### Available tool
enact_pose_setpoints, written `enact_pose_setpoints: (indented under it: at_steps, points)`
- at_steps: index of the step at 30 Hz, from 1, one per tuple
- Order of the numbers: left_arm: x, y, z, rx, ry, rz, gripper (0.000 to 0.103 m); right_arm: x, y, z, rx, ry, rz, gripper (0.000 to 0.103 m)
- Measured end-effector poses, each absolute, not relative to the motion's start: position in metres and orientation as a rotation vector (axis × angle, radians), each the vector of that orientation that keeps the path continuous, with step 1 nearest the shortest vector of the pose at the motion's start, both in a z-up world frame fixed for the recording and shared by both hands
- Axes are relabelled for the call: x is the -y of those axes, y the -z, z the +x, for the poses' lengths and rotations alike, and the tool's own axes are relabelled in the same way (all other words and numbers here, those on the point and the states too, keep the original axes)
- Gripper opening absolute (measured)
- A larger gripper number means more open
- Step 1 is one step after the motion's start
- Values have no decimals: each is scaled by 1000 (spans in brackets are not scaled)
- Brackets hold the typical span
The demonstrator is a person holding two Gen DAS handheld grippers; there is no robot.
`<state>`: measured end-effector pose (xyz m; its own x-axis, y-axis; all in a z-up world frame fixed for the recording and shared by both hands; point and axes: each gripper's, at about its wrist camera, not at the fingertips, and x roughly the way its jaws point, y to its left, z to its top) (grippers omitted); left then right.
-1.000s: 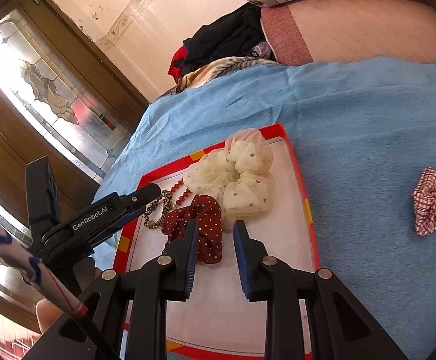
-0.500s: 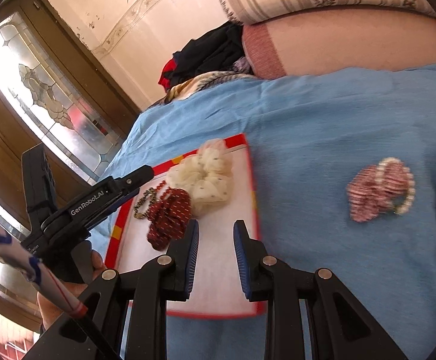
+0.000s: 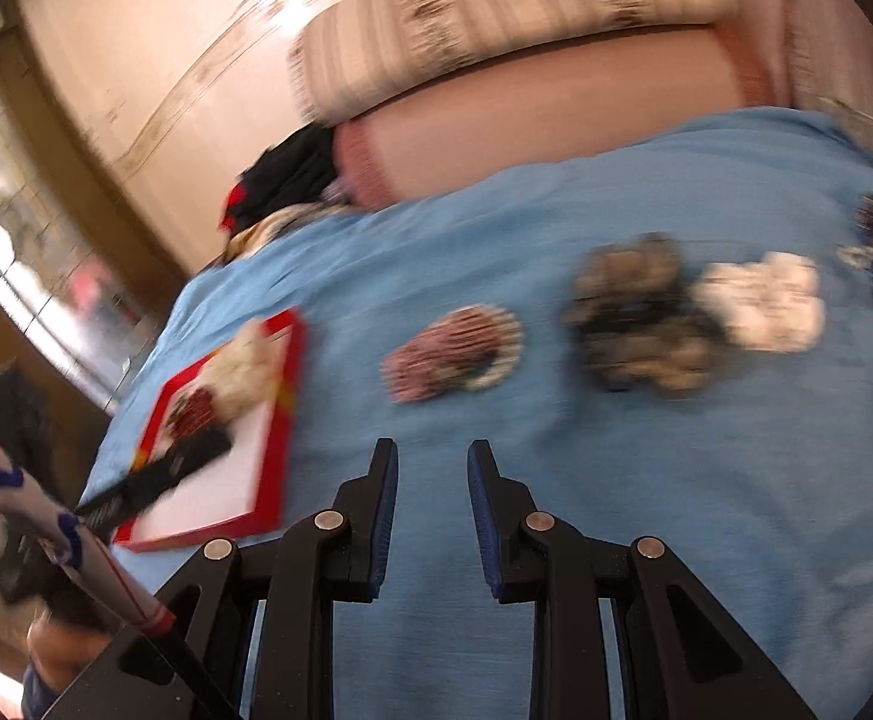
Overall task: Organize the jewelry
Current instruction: 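Withdraw both tools from the tray toward the pink plaid scrunchie, then grasp the pink plaid scrunchie with the left tool while the right grasps the white polka-dot scrunchie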
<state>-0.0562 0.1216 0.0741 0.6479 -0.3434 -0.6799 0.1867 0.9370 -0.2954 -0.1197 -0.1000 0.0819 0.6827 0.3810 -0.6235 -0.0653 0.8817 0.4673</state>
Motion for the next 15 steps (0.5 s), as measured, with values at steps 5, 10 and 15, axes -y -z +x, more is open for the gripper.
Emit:
enact_pose_setpoints:
  at_steps: [5, 10, 15]
  points:
    - [-77, -74, -68, -851, 366, -146, 55, 176, -85, -122, -735, -145, 587, 26]
    - [-47, -78, -60, -879, 397, -121, 55, 229, -89, -120, -723, -76, 696, 26]
    - [-16, -84, -37, -908, 433, -131, 55, 263, -96, -100, -741, -37, 708, 26]
